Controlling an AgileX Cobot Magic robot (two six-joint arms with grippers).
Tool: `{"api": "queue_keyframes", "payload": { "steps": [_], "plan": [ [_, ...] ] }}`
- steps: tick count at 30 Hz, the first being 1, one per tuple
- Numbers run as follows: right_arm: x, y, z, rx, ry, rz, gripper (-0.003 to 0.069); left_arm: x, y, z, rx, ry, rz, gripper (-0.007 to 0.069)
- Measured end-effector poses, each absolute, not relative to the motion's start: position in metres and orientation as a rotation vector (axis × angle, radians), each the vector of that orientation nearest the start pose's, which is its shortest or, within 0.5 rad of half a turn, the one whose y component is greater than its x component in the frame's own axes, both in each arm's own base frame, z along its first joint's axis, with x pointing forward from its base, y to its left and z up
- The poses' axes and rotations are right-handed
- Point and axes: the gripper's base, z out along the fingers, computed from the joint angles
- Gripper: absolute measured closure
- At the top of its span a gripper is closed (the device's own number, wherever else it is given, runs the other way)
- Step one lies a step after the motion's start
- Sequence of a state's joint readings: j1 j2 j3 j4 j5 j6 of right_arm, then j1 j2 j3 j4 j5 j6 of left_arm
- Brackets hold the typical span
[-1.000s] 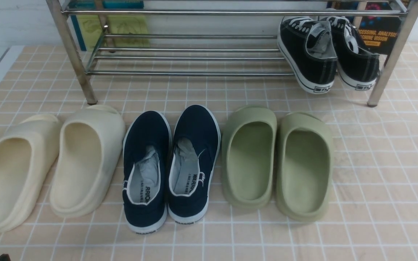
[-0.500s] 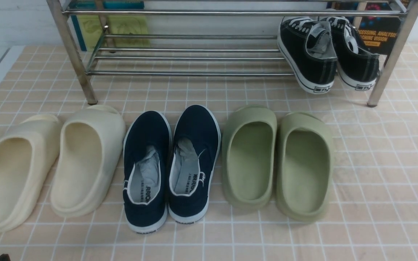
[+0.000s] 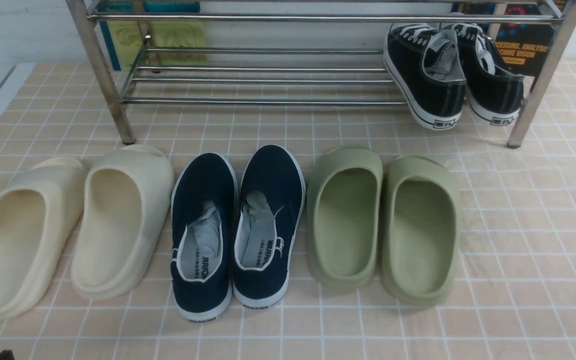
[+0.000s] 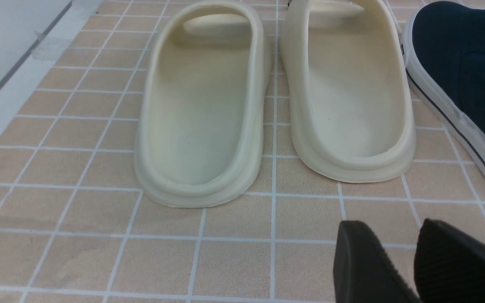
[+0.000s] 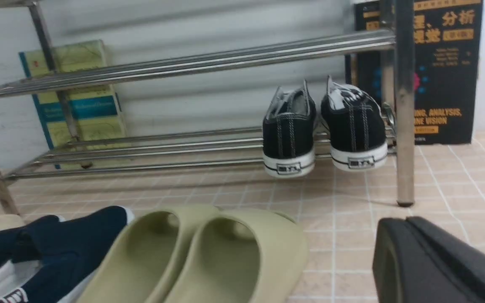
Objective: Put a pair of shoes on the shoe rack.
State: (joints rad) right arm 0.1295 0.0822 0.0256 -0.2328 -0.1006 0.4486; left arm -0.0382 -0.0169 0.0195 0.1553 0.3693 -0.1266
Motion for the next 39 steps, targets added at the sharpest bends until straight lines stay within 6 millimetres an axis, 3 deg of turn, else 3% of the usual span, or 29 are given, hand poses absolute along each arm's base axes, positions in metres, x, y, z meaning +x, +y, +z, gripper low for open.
{"api": "queue_keyframes", "payload": {
  "steps": [5,13,39],
  "plan": [
    [0.057,0.003,0.191,0.202,1.65,0.27,0.0643,0.052,0.003,0.175,0.013,1.851,0.038,0.0384],
    [0.054,0.003,0.175,0.076,1.828,0.125,0.0643,0.052,0.003,0.175,0.013,1.851,0.038,0.0384],
    [0.052,0.003,0.174,0.048,1.873,0.104,0.0642,0.052,0.003,0.175,0.013,1.851,0.038,0.0384]
  ]
}}
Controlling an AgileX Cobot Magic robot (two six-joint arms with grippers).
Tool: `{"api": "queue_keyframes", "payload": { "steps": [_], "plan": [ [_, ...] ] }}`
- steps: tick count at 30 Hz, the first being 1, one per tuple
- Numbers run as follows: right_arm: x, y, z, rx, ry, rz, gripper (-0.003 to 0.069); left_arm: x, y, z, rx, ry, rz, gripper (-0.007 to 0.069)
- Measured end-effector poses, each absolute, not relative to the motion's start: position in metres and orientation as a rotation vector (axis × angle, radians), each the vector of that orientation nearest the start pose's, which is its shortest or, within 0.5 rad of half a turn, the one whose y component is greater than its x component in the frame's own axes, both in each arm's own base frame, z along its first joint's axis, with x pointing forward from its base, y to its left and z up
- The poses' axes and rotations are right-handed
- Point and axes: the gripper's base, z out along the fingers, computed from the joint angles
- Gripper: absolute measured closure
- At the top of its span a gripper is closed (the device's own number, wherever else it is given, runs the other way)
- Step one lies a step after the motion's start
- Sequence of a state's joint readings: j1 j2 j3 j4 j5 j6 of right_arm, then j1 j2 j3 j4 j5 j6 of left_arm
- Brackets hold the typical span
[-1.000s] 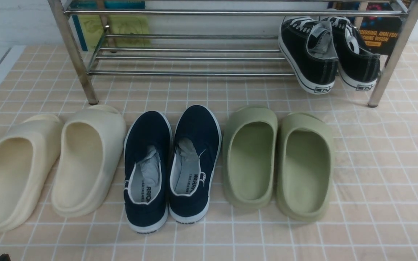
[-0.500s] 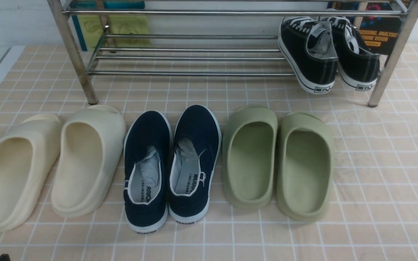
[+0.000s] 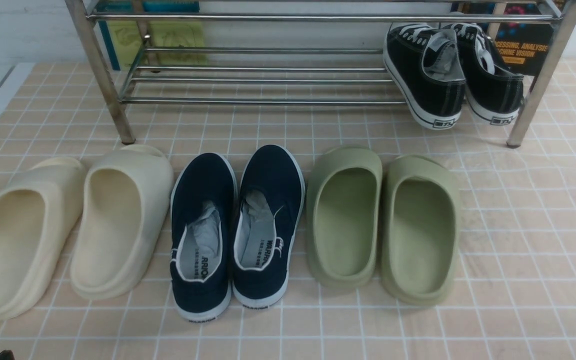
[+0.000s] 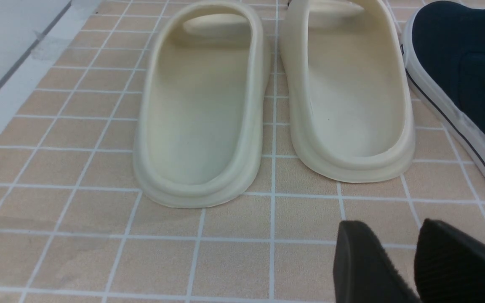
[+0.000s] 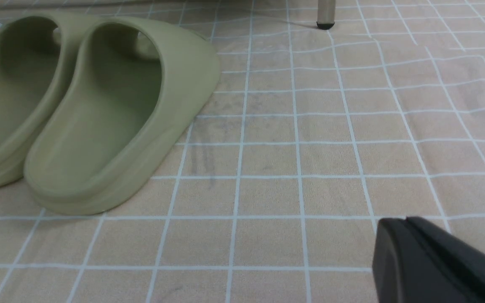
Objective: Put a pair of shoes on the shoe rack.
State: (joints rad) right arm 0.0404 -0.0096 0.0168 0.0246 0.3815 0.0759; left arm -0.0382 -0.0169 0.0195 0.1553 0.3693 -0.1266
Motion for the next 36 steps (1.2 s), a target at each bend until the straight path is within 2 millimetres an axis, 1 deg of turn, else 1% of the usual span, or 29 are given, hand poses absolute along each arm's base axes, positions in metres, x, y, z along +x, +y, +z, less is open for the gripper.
{"api": "queue_keyframes", "payload": {
  "steps": [36],
  "plan": [
    [0.0522,0.0029,0.1737,0.048,1.873,0.104,0.0601,0.0524,0.0031,0.1747,0.013,1.851,0.038,0.0384]
  ]
}}
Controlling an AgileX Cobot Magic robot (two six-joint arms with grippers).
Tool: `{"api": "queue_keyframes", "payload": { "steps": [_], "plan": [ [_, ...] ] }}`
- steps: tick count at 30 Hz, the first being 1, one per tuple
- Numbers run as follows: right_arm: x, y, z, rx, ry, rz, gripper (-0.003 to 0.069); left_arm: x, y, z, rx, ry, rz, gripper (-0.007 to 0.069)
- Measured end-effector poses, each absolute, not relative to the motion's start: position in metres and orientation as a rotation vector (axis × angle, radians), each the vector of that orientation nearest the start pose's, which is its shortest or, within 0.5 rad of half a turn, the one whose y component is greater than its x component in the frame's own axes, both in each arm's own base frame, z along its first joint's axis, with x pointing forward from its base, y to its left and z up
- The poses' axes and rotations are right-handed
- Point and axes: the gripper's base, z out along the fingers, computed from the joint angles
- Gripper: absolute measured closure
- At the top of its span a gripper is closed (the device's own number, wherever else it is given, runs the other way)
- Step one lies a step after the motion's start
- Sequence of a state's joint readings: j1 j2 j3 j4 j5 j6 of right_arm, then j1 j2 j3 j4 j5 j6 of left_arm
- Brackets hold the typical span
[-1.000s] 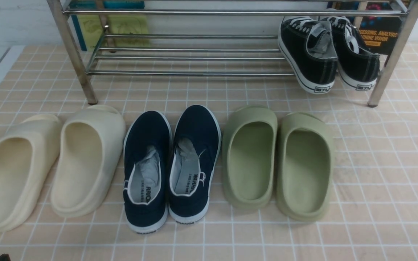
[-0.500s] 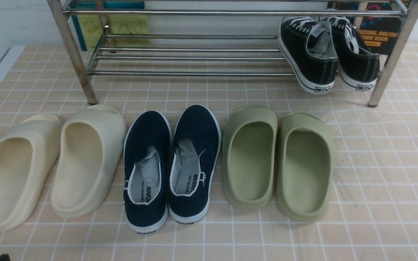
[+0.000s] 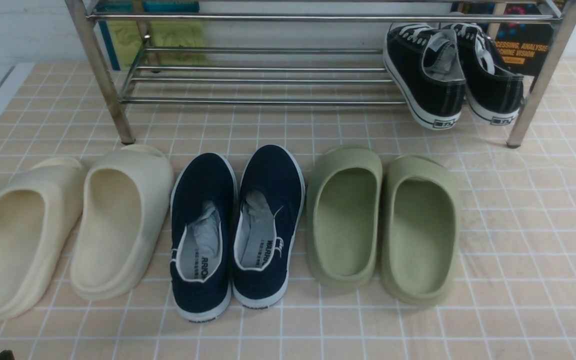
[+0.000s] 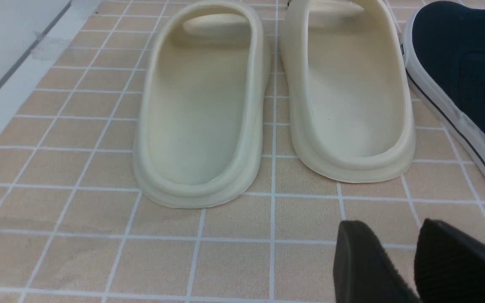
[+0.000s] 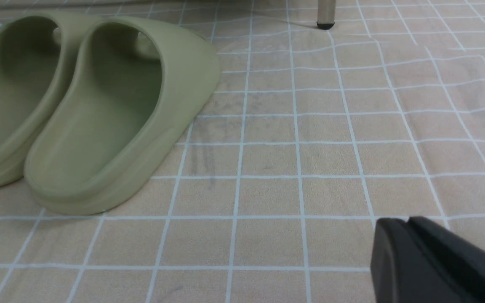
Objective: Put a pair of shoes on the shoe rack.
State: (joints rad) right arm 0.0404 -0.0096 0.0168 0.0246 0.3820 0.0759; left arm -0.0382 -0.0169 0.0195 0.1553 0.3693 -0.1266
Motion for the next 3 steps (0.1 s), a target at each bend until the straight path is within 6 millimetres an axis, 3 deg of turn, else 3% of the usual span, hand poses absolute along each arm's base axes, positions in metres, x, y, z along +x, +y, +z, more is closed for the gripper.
{"api": "queue_keyframes", "payload": {
  "steps": [3],
  "plan": [
    [0.0522,0.0029,0.1737,0.048,1.873,0.104,0.0599,0.0524,0.0031,0.1747,0.013,1.851,0.038,0.0384]
  ]
}}
